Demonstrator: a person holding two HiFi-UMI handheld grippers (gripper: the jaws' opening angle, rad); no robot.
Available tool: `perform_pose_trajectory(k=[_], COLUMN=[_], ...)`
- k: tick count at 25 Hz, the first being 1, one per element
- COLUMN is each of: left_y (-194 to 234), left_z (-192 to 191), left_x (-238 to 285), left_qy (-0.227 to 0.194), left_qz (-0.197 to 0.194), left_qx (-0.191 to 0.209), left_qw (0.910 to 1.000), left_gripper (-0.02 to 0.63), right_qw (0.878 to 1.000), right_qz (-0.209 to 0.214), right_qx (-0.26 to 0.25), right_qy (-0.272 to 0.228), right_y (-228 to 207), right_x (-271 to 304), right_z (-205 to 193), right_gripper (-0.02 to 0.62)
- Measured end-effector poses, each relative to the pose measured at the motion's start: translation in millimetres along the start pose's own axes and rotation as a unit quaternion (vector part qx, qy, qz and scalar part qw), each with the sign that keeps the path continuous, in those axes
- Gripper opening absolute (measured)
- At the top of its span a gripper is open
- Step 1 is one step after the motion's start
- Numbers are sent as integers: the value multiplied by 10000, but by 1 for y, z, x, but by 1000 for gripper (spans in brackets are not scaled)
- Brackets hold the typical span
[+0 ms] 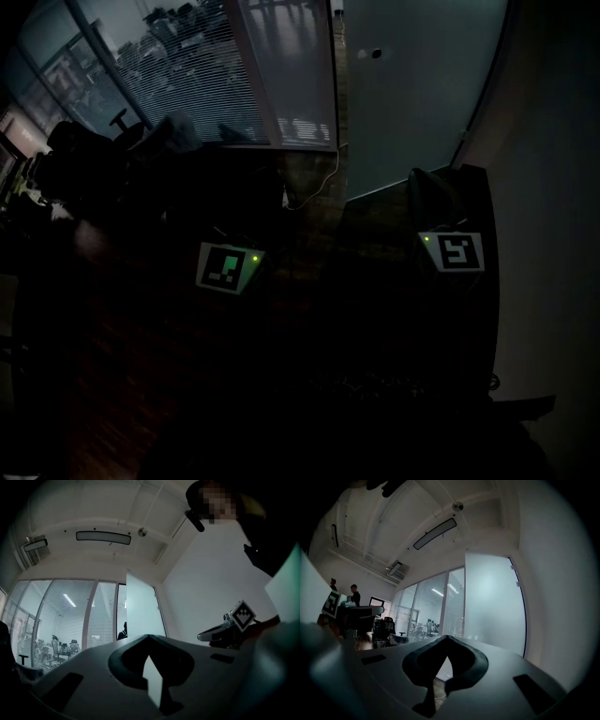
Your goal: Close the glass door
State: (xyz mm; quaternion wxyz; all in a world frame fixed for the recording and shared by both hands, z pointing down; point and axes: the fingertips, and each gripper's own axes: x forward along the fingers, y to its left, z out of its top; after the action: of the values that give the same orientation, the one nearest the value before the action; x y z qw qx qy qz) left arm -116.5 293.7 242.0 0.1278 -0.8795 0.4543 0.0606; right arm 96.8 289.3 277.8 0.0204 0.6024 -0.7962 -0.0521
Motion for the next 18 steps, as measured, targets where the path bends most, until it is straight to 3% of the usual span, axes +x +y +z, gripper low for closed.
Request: perform_pose_trajectory(k=[18], left_y=[49], left_z=[-46], left_x=[100], left_qy=[149], left_qz=[459], left_qx=[-135], left_qw=[9987], left_gripper=[2], right_qw=[9998], right_qz=[-128], right_qx=[75], right_qy=[-122], right_y=[-72], right_x=[105], right_z=[-11], right_gripper=[2])
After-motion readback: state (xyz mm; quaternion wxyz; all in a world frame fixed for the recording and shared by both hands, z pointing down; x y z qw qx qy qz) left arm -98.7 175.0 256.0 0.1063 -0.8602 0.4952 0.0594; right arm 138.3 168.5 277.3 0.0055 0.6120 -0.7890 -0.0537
